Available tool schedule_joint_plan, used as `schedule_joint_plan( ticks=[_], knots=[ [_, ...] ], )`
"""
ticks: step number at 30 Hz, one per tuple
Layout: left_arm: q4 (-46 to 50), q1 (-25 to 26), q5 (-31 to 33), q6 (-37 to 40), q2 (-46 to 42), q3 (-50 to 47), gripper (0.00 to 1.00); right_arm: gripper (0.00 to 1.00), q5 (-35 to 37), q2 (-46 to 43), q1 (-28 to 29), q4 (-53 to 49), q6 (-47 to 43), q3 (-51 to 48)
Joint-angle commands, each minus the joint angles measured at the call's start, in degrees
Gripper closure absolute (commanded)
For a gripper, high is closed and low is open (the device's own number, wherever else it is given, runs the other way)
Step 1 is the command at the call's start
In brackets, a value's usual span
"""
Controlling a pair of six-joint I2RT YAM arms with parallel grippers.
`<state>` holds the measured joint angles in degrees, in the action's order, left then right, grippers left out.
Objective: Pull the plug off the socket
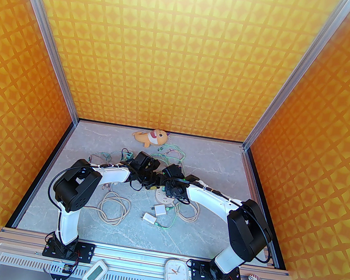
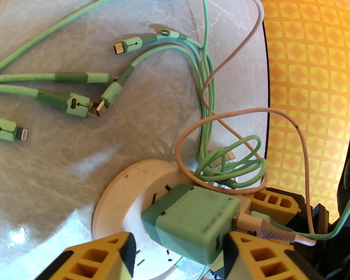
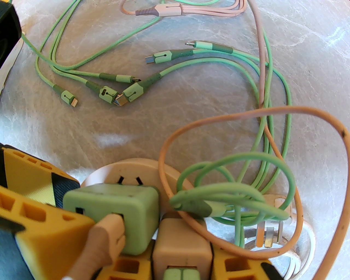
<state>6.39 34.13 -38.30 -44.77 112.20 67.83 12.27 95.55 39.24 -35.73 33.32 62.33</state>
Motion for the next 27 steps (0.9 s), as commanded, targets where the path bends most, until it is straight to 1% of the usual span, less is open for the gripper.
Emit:
schedule_joint_plan(
  ticks=[1, 9, 15, 18, 23, 27],
  knots=[
    [10.1, 1.9, 10.3, 0.9, 5.3, -3.5, 0.43, 0.75, -1.0, -1.9, 0.1, 2.6, -1.0, -1.4],
    [9.9, 1.8, 10.9, 0.7, 5.1, -4.5, 0.44, 0.76, -5.5, -6.4, -5.3, 5.4, 0.2, -4.3],
    [9.8, 1.9, 10.9, 0.7, 5.4, -4.4, 0.44, 0.77, -5.3, -5.8, -5.4, 3.2, -0.6, -2.5],
    [9.7, 1.9, 10.9, 0.7, 5.4, -4.3, 0.44, 0.78, -4.5, -4.9, -4.8, 1.7, -0.5, -1.5],
    [9.8, 2.1, 10.9, 0.6, 5.7, -3.9, 0.44, 0.77, -1.2, -2.6, -0.9, -0.7, -2.1, 1.6],
    [10.2, 2.5, 11.2, 0.7, 6.1, -3.5, 0.44, 0.77, -0.1, 0.3, 1.5, -1.9, -2.3, 3.3]
  ],
)
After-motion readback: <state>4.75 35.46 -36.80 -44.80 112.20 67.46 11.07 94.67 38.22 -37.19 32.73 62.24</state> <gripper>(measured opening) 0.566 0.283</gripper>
